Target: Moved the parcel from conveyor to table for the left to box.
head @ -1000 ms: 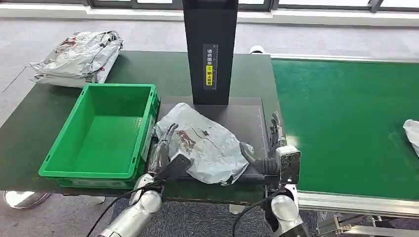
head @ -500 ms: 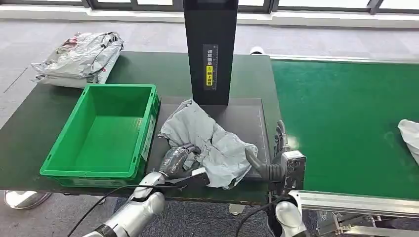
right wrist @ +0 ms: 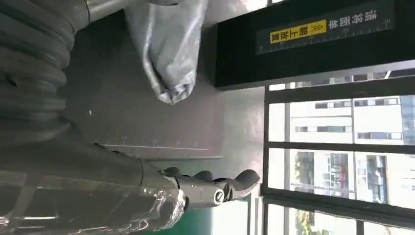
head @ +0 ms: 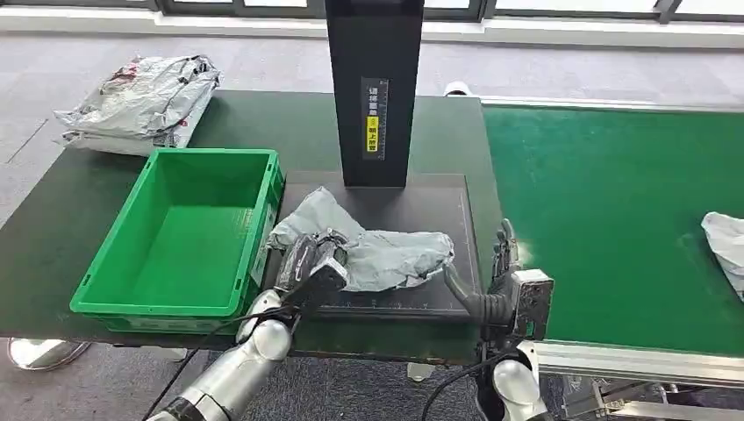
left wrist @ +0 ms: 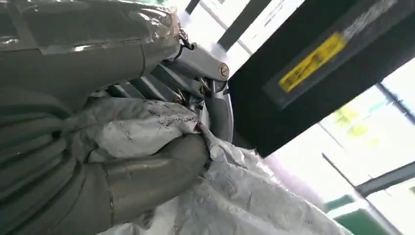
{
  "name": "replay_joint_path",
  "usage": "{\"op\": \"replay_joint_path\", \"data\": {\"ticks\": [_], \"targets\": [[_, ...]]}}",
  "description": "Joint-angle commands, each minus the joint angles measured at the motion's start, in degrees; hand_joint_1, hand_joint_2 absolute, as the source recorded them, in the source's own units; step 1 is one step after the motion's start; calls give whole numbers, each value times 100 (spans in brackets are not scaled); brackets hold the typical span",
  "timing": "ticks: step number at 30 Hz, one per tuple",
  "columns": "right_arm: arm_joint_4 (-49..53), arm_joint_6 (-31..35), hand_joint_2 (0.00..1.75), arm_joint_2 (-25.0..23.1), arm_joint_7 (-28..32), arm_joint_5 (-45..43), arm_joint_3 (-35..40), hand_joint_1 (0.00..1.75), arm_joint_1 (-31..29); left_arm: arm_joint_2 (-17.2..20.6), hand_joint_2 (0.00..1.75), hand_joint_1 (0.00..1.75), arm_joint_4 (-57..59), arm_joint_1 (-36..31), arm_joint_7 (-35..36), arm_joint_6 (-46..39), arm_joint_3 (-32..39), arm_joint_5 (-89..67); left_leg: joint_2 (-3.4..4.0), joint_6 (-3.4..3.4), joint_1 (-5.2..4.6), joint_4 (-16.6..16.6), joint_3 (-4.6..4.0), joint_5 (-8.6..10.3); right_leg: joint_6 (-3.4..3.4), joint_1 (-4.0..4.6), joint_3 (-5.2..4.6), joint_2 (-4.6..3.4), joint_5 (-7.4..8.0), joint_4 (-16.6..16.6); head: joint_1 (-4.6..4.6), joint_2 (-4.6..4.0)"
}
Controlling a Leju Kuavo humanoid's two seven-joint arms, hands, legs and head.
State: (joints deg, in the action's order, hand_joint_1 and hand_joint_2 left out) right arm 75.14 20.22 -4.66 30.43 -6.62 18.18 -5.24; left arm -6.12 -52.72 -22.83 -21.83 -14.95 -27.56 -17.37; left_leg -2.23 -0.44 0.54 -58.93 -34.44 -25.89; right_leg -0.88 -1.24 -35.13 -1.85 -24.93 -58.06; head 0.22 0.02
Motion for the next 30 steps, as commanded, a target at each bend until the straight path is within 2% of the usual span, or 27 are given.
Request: {"op": "replay_joint_path", "data": {"ticks": [1,4,7,10,23,25,27,30], "targets": [[449,288,175,6,-23,-29,-463,0,227,196,175,175,-1480,-540,353,-1339,43,-758,4,1,3,-6,-11,-1,8,7,-6,26,-4,-4,0,-2],[498,288,175,-6,-29,-28,-494,0,268,254,175,175,-1581,-539,409,-1272,106,-766,11,-1,7,-2,-6,-2,16,14,-3,40,-6,-1,0,0],[454,284,175,-21,-28,-31,-488,0,237,241,175,175,-1521,-491,387,-1274,81,-773,17,0,-1,6,6,-3,6,3,3,6,-1,4,0,-2],[454,284,175,-21,-28,-31,-488,0,237,241,175,175,-1521,-491,387,-1274,81,-773,31,1,1,10,9,-2,10,7,4,7,2,10,0,-2],[454,284,175,-21,-28,-31,-488,0,237,241,175,175,-1521,-491,387,-1274,81,-773,16,0,0,2,0,-1,5,2,-4,1,-1,1,0,0],[493,288,175,-44,-23,-30,-520,0,230,350,175,175,-1521,-609,472,-2206,177,-1621,21,0,0,5,4,-1,7,4,-1,3,0,4,0,0],[579,275,175,-245,-80,34,-655,0,91,446,175,175,-1798,-641,798,-2505,551,-2505,26,0,0,5,4,-2,9,5,-3,3,0,3,0,0],[1050,241,175,-637,-519,601,-1184,0,-13,308,175,175,-2088,-656,1236,-2505,1121,-3822,46,-2,1,-8,-13,-4,10,4,-26,-18,4,-13,0,-2]]}}
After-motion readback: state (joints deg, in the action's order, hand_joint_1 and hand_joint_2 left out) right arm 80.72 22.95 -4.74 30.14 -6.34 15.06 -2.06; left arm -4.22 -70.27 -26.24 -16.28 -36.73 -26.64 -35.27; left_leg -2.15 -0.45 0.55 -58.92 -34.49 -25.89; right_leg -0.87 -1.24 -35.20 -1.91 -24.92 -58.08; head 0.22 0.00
